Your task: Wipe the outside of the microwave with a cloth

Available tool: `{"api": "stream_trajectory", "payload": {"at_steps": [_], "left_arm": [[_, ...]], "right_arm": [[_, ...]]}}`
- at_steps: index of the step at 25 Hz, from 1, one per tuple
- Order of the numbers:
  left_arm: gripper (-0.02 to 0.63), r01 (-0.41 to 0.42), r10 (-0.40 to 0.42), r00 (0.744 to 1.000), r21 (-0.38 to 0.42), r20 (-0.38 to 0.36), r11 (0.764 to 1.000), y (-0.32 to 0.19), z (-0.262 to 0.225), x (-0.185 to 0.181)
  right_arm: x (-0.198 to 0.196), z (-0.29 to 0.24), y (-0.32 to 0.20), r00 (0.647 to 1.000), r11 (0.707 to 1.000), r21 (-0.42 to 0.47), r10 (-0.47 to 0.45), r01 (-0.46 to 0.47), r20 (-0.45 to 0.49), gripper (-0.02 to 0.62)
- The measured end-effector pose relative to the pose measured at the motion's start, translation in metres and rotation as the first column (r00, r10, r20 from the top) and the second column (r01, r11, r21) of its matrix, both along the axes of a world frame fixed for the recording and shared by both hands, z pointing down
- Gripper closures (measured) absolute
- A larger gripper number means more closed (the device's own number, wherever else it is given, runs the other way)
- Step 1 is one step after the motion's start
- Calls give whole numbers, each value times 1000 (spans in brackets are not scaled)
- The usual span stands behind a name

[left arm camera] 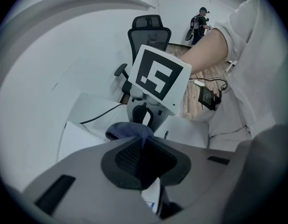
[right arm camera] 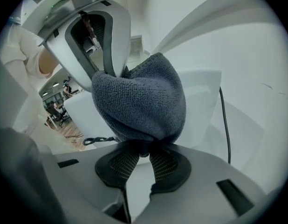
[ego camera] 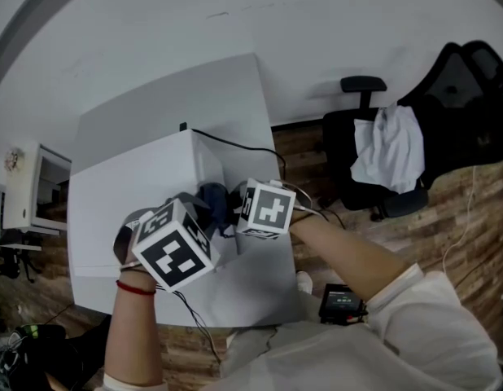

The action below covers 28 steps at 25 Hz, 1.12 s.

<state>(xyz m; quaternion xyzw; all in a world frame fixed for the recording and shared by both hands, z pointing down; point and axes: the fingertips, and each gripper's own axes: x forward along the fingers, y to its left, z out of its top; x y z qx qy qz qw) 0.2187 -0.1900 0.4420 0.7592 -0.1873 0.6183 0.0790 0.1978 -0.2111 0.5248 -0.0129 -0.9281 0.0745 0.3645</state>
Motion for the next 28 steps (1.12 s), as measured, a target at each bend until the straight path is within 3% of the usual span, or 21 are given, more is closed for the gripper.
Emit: {"api": "stream_trajectory", "payload": {"at_steps": [8, 17, 20, 23, 28], "left_arm": [[574, 2, -2, 1000, -9, -17, 1000, 38, 2, 6], [574, 9, -10, 996, -13, -87, 1000, 72, -7, 3], [574, 29, -29, 996, 2, -80, 1000, 76, -17, -15], [574, 107, -104, 992, 44, -66, 993, 72, -28, -48], [574, 236, -228, 971, 166, -69, 957, 53, -53, -99]], "right_arm": [[6, 2, 39, 999, 999, -24, -32, 33, 11, 509], [15, -6, 77, 990, 990, -23, -138, 138, -5, 509], [25, -21, 70, 983, 983, 33, -181, 182, -42, 509], [24, -54, 48, 982, 977, 102, -183, 186, -38, 509], [-6, -117, 12, 984, 965, 208, -171, 159, 40, 508]]}}
